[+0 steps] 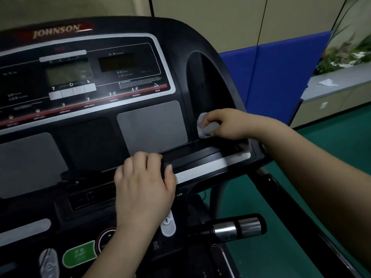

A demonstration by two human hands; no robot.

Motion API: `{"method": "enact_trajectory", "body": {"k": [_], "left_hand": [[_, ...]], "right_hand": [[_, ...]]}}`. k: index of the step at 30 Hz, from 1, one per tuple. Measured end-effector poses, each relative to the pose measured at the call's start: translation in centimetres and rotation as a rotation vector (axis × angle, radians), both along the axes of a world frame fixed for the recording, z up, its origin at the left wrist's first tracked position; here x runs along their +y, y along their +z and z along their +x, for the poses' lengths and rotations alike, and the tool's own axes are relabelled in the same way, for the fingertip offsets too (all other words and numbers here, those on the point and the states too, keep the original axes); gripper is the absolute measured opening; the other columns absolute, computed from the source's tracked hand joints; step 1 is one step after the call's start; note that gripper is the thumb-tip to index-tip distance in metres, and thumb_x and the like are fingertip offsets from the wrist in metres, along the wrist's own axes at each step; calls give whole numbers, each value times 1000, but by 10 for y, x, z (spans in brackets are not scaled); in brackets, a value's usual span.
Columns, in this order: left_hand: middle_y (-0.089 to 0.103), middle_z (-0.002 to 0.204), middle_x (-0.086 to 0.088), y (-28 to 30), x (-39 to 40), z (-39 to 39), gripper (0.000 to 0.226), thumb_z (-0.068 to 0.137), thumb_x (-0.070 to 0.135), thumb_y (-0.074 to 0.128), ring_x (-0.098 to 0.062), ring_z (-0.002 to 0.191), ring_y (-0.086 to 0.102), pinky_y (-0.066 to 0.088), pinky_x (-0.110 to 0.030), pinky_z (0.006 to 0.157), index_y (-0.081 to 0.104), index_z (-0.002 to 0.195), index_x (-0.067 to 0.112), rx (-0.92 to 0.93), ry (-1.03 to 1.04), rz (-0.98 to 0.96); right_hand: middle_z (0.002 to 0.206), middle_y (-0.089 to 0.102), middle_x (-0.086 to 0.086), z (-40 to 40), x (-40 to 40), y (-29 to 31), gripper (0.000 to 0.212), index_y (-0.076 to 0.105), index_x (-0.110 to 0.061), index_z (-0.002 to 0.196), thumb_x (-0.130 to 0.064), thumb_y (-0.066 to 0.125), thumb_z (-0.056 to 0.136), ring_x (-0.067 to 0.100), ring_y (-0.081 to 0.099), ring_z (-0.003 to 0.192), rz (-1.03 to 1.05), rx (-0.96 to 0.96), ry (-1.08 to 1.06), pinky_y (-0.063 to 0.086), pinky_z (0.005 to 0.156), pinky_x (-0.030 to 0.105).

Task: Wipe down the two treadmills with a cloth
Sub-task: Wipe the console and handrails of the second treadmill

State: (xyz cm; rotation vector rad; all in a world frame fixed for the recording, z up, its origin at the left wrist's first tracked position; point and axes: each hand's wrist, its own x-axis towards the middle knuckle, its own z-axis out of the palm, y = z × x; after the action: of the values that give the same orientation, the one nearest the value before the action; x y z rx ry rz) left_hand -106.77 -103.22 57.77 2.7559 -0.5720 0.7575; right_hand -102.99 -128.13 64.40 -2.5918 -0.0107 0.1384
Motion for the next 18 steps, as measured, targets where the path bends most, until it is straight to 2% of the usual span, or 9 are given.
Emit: {"method": "enact_trajectory", "body": {"k": [2,3,6,7,8,10,13,15,18], "left_hand": [[56,95,-4,0,0,0,30,88,39,44,-27,90,51,39,-42,82,59,99,15,2,-1,-1],[56,94,-4,0,0,1,30,88,39,44,-27,90,51,40,-43,82,59,99,15,4,-2,2],[56,94,-3,-1,0,1,30,88,39,44,-27,90,52,40,-43,82,60,99,15,7,1,6],[56,94,-3,0,0,1,31,88,39,44,-27,91,52,40,-43,82,60,99,15,7,1,7],[56,94,-3,0,0,1,31,88,39,44,-26,91,52,40,-43,83,60,99,15,7,0,7],[56,94,-3,0,0,1,31,88,39,44,-26,91,52,40,-43,83,60,99,15,4,0,6],[56,94,-3,-1,0,1,31,88,39,44,-27,91,52,40,-44,83,60,99,15,1,2,5],[56,93,-4,-1,0,1,31,87,39,45,-28,91,52,40,-44,82,60,98,14,-2,6,6],[55,92,-5,-1,-1,1,29,87,38,46,-29,89,52,40,-44,80,60,97,14,-5,10,13]], "right_hand": [[104,64,-7,-1,-1,1,21,65,-29,96,-12,60,85,13,59,100,212,-72,-43,47,81,22],[105,63,-8,-1,-1,0,22,62,-28,98,-11,61,85,12,57,102,264,-205,-78,46,84,21],[120,49,-3,11,1,7,32,53,-20,118,-16,61,88,8,45,111,259,-674,-223,32,89,3],[125,46,1,19,3,11,36,51,-15,124,-18,59,89,9,42,115,240,-761,-228,29,92,1],[130,45,7,29,5,13,40,49,-10,130,-20,55,92,11,39,120,201,-802,-203,29,100,6],[146,36,14,47,15,13,50,39,-9,142,-26,44,96,21,31,134,90,-775,-145,23,115,28],[156,20,14,51,29,-3,53,27,-10,149,-22,39,99,29,23,142,23,-728,-126,18,118,34],[151,30,16,40,30,-17,48,37,-5,144,-17,41,97,31,36,135,15,-723,-116,29,113,35],[134,44,15,17,29,-34,31,54,-2,121,-18,49,95,33,54,108,-78,-609,-164,43,88,32]]}}
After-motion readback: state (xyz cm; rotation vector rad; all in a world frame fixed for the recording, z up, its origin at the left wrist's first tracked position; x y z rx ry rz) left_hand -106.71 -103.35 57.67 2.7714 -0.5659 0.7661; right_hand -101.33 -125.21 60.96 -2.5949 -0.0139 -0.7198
